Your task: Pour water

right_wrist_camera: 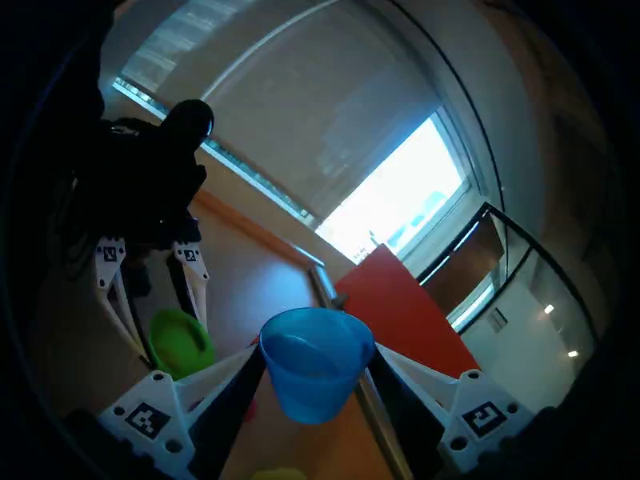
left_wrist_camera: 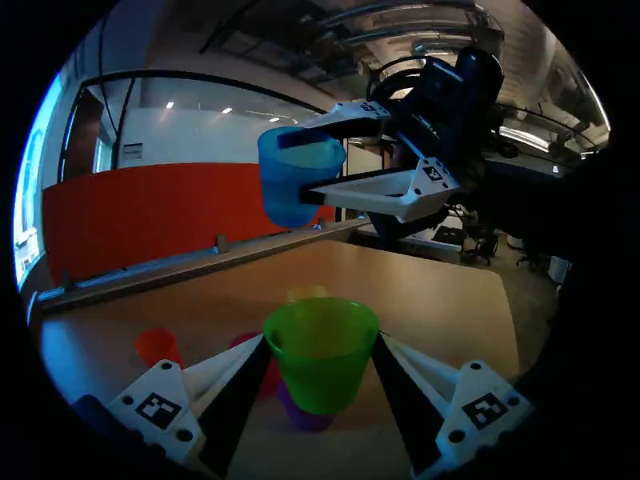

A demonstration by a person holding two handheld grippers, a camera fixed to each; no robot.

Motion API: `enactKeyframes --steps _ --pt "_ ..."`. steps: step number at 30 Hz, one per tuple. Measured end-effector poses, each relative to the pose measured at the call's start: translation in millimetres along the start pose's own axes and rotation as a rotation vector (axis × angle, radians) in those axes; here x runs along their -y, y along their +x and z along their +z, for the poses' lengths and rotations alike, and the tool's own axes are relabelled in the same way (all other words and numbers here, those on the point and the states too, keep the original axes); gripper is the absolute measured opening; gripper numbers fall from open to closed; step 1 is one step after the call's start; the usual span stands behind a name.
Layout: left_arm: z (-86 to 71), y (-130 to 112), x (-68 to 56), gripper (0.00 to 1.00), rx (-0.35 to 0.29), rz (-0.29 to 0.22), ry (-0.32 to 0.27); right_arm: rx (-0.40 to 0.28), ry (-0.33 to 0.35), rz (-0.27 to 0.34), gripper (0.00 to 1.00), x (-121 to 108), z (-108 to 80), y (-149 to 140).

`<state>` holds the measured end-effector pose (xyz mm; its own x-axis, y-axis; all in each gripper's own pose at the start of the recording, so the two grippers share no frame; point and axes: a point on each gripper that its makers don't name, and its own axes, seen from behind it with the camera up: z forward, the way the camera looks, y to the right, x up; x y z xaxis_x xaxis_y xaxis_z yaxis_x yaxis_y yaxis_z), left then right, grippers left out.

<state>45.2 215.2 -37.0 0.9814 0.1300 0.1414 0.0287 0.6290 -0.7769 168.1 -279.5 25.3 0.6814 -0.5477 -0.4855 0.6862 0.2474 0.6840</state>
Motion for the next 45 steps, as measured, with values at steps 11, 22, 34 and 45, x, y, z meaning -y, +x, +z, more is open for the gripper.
enactKeyframes --steps 11,22,34,45 --pt "4.8 2.0 -4.0 0.85 -0.010 -0.003 -0.010 0.012 -0.001 -0.050 0.91 -1.1 1.0 0.1" --pt "6.6 5.9 -6.3 0.85 -0.018 -0.002 -0.014 0.010 0.000 -0.101 0.91 -0.1 1.7 4.6" --pt "7.9 7.3 -6.9 0.85 -0.026 0.004 -0.014 0.015 0.000 -0.137 0.91 -2.3 2.4 4.4" --pt "8.4 8.7 -5.9 0.85 -0.030 0.004 -0.016 0.017 0.005 -0.164 0.91 -1.0 2.0 5.5"
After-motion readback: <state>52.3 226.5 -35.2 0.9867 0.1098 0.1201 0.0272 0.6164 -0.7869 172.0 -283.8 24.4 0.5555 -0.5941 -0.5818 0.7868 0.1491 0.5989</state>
